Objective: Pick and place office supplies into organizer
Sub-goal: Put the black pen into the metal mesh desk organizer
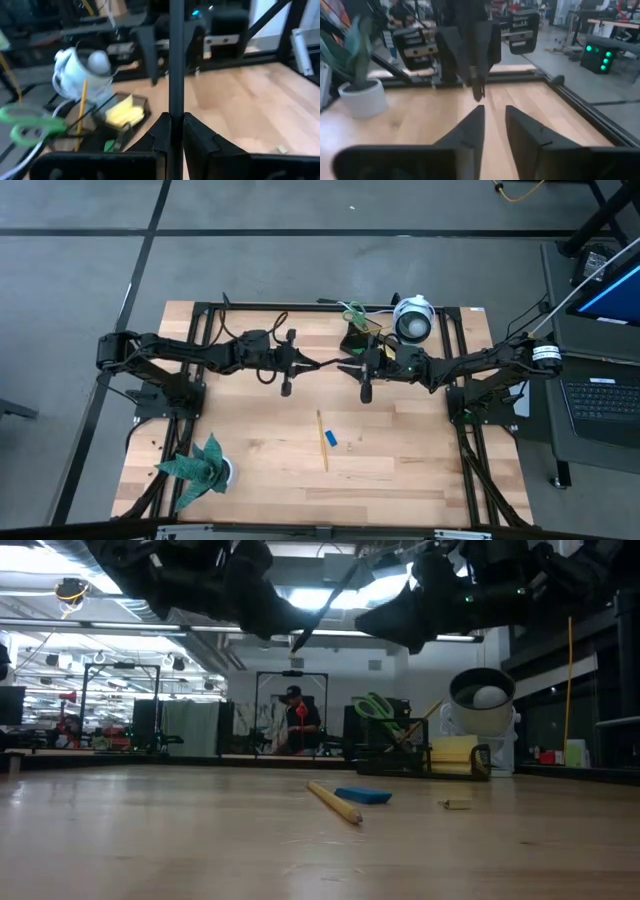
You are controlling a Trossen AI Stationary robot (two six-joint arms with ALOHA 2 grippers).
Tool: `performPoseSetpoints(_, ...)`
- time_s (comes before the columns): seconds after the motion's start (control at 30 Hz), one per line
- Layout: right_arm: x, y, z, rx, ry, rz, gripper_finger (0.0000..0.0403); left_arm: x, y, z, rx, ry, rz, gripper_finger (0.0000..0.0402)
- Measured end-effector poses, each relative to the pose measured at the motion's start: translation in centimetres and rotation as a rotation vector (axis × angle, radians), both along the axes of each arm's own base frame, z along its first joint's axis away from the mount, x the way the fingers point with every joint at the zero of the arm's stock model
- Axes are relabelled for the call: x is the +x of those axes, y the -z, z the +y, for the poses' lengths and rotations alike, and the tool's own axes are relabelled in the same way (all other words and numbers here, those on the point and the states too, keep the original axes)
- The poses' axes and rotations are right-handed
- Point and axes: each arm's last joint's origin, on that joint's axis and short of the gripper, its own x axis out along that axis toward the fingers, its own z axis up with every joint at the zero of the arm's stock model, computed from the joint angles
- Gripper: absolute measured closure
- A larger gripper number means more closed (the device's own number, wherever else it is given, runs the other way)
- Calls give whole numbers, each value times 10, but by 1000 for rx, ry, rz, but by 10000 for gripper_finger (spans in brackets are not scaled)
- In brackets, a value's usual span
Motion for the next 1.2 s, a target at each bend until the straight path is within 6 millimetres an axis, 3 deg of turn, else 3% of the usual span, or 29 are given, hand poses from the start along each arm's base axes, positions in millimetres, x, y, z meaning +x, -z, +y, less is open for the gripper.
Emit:
performPoseSetpoints(0.23,10,3,0,0,-9,-75,272,2,1,0,17,27,-18,375)
performPoseSetpoints(0.6,47,-16,3,-83,-54,-18,277,5,6,1,15,25,-8,375)
performPoseSetpoints(1.0,49,-13,2,-99,-57,53,278,5,6,1,33,29,-9,375)
performPoseSetpoints(1.2,44,-21,3,-138,-57,60,278,5,7,1,31,29,-2,375)
